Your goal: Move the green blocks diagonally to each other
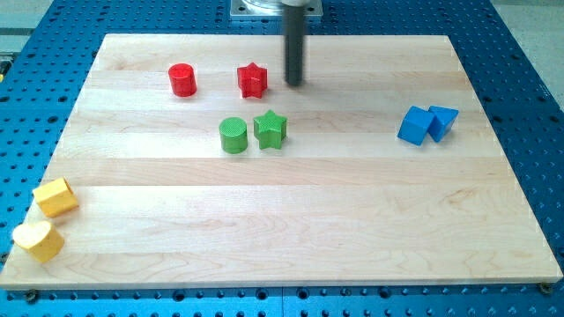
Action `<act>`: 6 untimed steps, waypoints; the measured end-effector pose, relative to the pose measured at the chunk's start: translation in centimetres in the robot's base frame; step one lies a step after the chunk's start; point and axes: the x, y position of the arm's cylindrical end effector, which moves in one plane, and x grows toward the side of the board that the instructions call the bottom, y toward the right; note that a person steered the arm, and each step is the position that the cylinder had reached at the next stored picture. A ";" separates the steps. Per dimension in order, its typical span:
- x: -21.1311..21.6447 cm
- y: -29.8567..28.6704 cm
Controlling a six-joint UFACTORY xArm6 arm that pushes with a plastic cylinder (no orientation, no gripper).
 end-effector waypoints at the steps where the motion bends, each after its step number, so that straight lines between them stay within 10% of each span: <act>1: 12.3 1.3; 2: 16.2 -3.8; 4: 8.3 -6.6; 6: 10.3 -6.4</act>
